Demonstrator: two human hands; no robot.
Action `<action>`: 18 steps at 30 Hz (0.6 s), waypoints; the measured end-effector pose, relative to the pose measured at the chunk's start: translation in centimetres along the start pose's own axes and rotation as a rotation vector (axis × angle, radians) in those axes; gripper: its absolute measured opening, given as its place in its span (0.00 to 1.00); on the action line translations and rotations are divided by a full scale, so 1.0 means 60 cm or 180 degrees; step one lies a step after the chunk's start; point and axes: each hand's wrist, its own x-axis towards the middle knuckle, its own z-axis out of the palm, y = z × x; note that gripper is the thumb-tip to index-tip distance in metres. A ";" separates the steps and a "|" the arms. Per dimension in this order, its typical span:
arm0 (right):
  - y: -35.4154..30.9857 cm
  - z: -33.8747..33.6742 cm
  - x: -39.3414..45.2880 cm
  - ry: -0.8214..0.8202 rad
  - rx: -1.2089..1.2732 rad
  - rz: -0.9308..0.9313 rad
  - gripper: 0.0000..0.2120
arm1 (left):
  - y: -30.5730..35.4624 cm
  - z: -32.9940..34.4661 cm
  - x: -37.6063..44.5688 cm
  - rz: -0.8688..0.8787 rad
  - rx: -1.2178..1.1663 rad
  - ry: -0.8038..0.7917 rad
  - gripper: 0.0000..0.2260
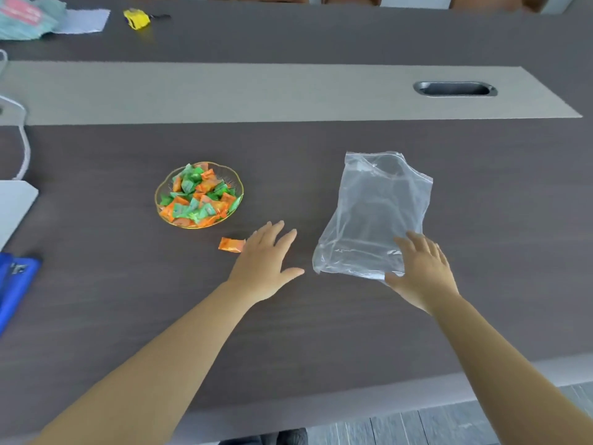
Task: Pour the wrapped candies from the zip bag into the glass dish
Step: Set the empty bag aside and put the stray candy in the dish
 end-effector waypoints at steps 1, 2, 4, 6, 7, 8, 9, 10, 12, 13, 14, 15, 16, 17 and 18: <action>-0.018 -0.003 0.002 0.0040 0.0060 -0.0138 0.31 | -0.021 -0.008 -0.007 -0.0068 0.0111 0.0002 0.30; -0.038 -0.004 0.006 0.0050 0.0116 -0.0266 0.30 | -0.041 -0.016 -0.013 -0.0154 0.0226 -0.0030 0.30; -0.081 -0.001 0.017 0.0020 0.0158 -0.0480 0.28 | -0.075 -0.028 -0.023 -0.0269 0.0415 -0.0115 0.29; -0.123 0.009 0.029 -0.0033 0.0158 -0.0638 0.27 | -0.106 -0.032 -0.029 -0.0384 0.0500 -0.0186 0.27; -0.142 0.015 0.035 -0.0078 0.0166 -0.0703 0.26 | -0.119 -0.032 -0.030 -0.0413 0.0497 -0.0182 0.25; -0.160 0.021 0.041 -0.0142 0.0180 -0.0758 0.26 | -0.131 -0.030 -0.031 -0.0438 0.0530 -0.0169 0.23; -0.178 0.026 0.047 -0.0213 0.0187 -0.0802 0.26 | -0.142 -0.027 -0.033 -0.0426 0.0568 -0.0114 0.21; -0.194 0.030 0.053 -0.0273 0.0175 -0.0848 0.26 | -0.152 -0.026 -0.035 -0.0333 0.0649 0.0062 0.18; -0.224 0.037 0.066 -0.0333 0.0129 -0.0945 0.25 | -0.173 -0.027 -0.038 -0.0096 0.0756 0.0388 0.13; -0.238 0.040 0.073 -0.0338 0.0127 -0.0979 0.25 | -0.185 -0.025 -0.040 -0.0027 0.0852 0.0372 0.14; -0.251 0.042 0.080 -0.0336 0.0142 -0.1000 0.25 | -0.197 -0.024 -0.042 -0.0029 0.0859 0.0455 0.14; -0.263 0.044 0.087 -0.0340 0.0169 -0.1006 0.25 | -0.211 -0.022 -0.044 -0.0096 0.0817 0.0533 0.13; -0.275 0.045 0.095 -0.0351 0.0199 -0.1006 0.25 | -0.223 -0.027 -0.049 -0.0113 0.0805 0.0671 0.11; -0.286 0.047 0.103 -0.0367 0.0227 -0.0999 0.25 | -0.232 -0.038 -0.055 -0.0136 0.0753 0.0843 0.07; -0.298 0.047 0.110 -0.0382 0.0254 -0.0993 0.24 | -0.246 -0.046 -0.059 -0.0154 0.0570 0.1028 0.03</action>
